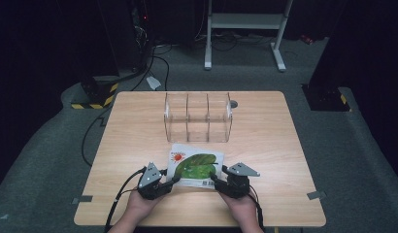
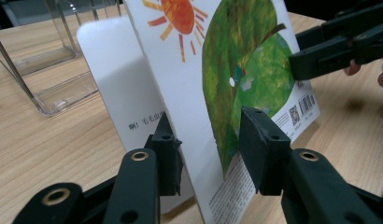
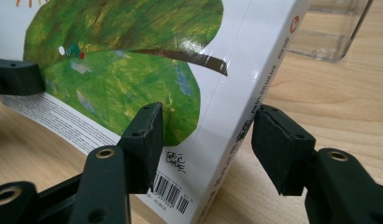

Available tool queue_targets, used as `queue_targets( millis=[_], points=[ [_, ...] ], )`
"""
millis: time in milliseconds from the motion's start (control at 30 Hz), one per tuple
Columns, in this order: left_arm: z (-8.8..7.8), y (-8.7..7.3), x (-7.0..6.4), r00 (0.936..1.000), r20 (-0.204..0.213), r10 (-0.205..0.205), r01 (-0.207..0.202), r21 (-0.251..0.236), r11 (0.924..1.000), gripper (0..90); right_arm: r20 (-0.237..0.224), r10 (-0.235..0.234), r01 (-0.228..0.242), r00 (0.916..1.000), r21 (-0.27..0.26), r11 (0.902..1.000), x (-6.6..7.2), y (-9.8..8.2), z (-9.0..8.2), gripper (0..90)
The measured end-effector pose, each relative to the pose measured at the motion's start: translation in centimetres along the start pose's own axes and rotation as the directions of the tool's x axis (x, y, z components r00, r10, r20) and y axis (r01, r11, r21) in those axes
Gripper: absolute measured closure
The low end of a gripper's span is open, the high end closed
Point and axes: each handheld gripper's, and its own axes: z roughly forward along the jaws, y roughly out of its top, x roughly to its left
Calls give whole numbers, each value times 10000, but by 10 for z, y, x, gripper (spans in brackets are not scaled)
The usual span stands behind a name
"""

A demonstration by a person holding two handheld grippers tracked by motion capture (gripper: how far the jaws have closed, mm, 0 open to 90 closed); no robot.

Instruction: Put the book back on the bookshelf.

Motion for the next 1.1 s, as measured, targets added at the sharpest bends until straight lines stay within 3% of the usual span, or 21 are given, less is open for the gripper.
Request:
queue_targets(
  millis=[600,1100],
  points=[
    [7,-4,2,9992,-301,248,-228,678,9974,602,287,-412,440,9987,-1048,9935,5,5,-15,460],
    [6,-12,1,9977,-362,568,-531,961,9940,576,236,-860,884,9960,-1300,9876,12,0,-25,476]
  ],
)
